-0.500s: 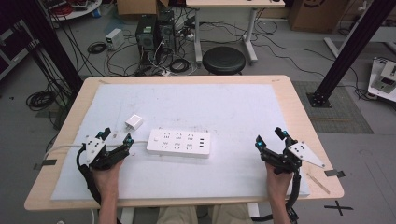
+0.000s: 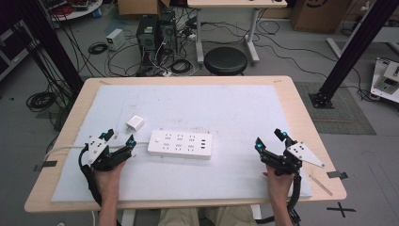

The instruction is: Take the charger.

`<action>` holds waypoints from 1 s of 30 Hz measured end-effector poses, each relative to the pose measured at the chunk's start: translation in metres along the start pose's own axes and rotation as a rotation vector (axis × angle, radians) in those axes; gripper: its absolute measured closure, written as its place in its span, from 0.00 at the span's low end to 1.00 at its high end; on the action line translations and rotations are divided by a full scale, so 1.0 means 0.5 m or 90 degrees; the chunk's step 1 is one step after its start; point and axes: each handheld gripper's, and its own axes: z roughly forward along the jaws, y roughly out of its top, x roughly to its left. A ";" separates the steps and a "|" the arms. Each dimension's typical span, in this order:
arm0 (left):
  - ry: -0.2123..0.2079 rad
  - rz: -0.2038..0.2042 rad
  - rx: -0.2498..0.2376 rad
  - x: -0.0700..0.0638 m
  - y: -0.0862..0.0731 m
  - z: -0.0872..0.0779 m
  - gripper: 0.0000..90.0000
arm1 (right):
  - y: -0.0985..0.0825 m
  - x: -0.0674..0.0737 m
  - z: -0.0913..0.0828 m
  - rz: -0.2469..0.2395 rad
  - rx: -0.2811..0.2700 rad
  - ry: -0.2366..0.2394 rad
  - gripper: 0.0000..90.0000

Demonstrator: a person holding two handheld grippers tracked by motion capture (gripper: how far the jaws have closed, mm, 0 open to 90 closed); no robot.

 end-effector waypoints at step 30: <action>-0.097 0.068 0.186 0.057 0.137 0.069 0.25 | -0.001 0.007 0.006 -0.016 0.020 0.000 0.20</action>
